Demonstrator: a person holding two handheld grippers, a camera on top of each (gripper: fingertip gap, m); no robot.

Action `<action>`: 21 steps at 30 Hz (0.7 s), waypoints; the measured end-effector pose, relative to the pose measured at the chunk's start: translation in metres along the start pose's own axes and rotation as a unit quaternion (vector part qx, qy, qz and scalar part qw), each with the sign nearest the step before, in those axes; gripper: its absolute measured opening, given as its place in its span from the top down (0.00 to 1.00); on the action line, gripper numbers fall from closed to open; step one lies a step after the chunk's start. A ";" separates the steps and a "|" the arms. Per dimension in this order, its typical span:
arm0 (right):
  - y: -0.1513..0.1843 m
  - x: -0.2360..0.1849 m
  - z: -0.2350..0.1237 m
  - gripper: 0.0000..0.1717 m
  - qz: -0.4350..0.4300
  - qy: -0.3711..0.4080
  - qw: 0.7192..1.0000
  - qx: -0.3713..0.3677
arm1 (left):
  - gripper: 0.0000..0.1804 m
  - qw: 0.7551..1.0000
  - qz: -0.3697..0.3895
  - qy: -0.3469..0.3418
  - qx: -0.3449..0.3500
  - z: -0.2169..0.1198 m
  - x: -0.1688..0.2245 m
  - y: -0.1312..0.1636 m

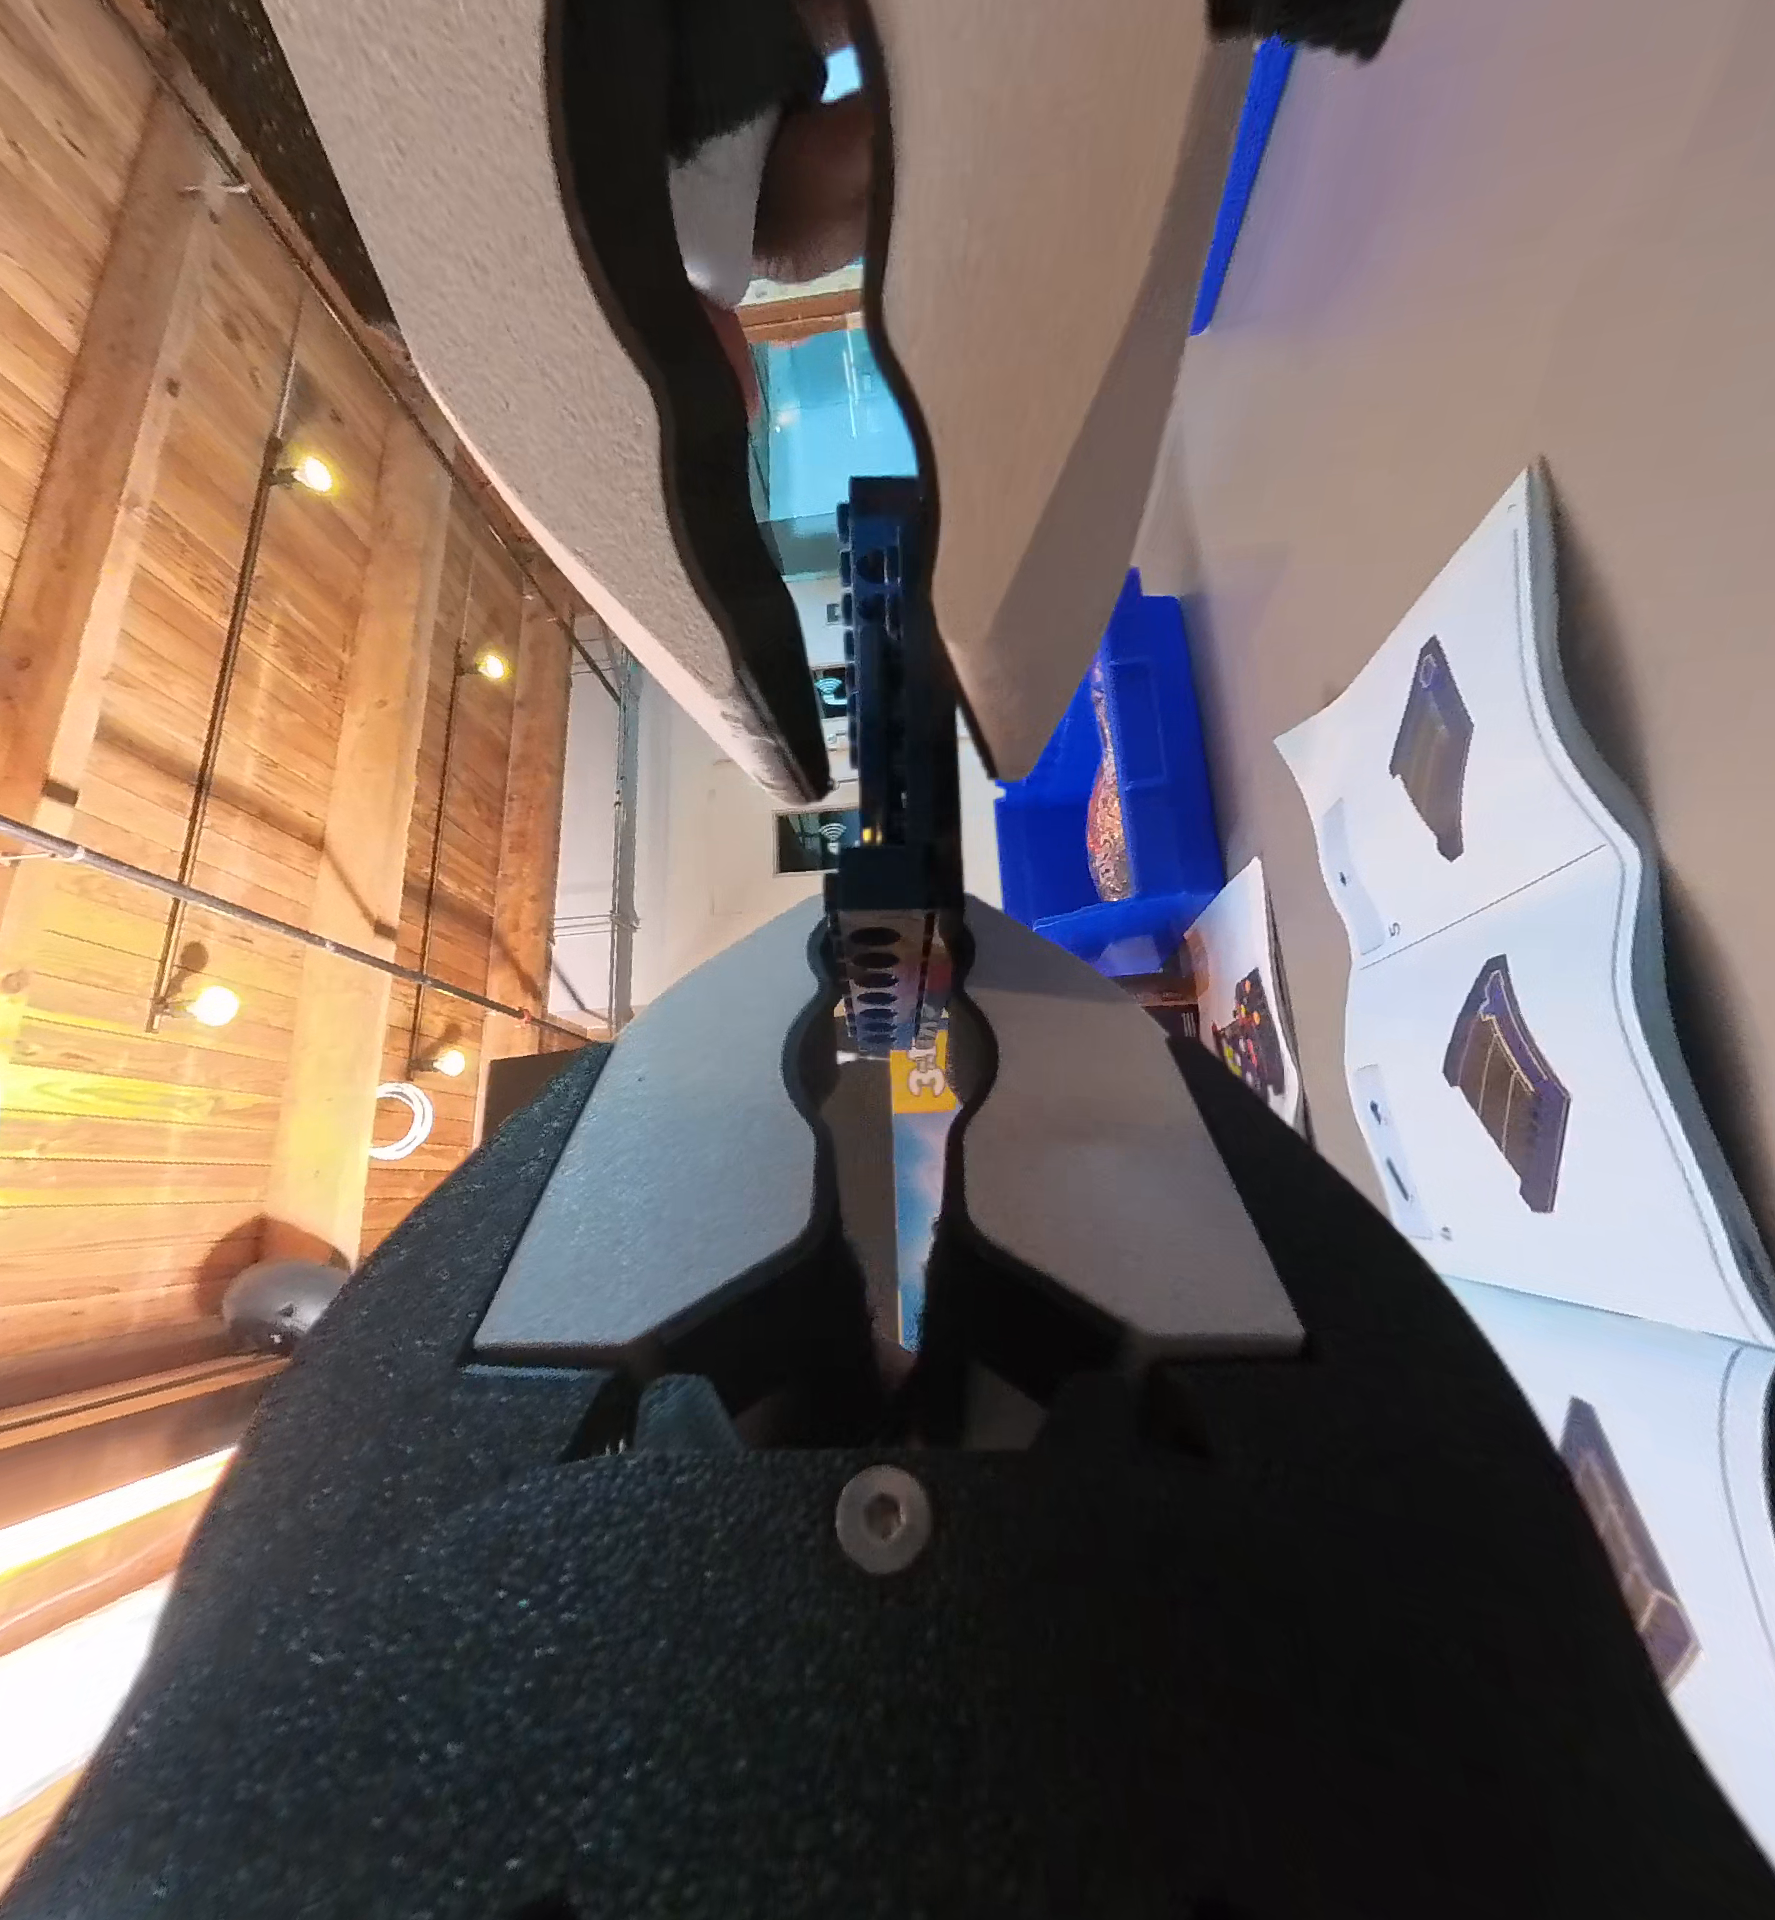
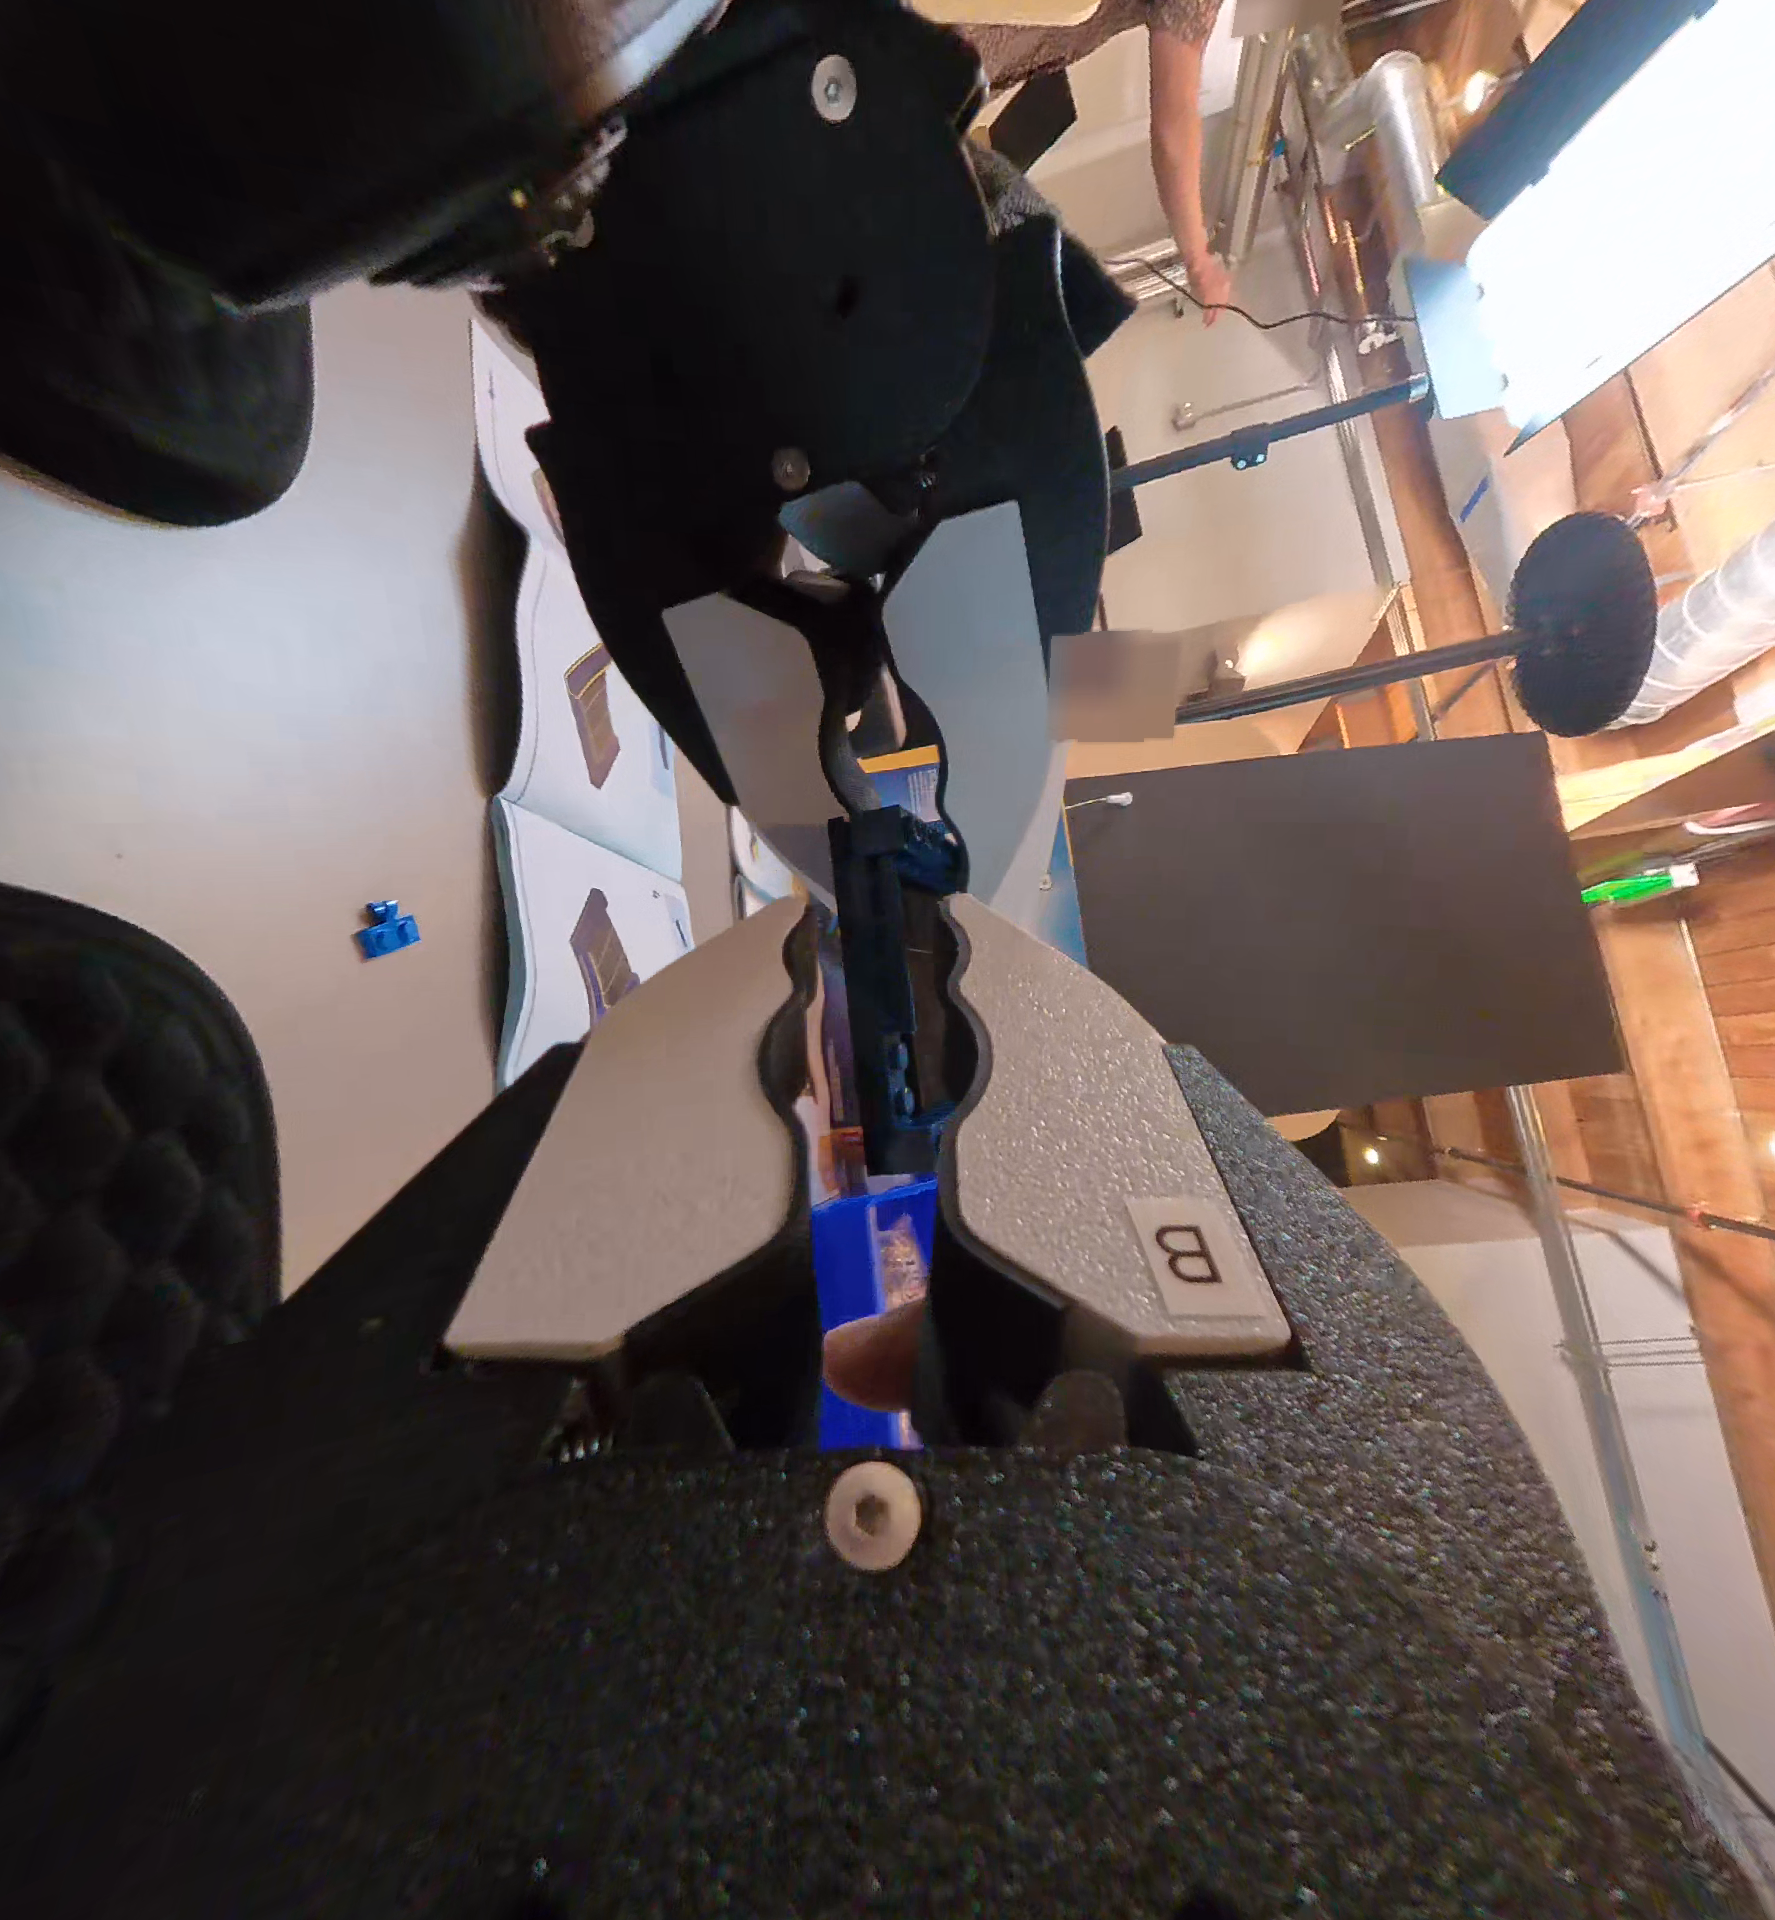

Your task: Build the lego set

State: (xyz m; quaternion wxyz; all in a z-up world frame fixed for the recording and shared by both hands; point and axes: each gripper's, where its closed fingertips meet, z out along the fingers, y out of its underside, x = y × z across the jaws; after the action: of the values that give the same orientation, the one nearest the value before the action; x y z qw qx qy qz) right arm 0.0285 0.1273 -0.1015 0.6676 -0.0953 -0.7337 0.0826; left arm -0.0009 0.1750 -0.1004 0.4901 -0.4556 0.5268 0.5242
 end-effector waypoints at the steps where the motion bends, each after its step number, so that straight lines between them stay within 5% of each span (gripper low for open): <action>1: 0.000 0.002 0.000 0.88 -0.008 0.003 1.000 -0.001 | 0.91 1.000 0.000 0.000 0.000 0.000 -0.001 0.000; 21: -0.005 0.006 0.004 0.94 -0.065 -0.013 0.998 -0.013 | 0.91 0.998 -0.049 0.040 -0.006 -0.001 -0.004 0.001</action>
State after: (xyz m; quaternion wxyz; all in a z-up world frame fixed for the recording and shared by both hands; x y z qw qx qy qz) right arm 0.0235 0.1239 -0.0944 0.6609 -0.0549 -0.7479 0.0302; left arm -0.0019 0.1737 -0.0962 0.4909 -0.5049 0.5198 0.4836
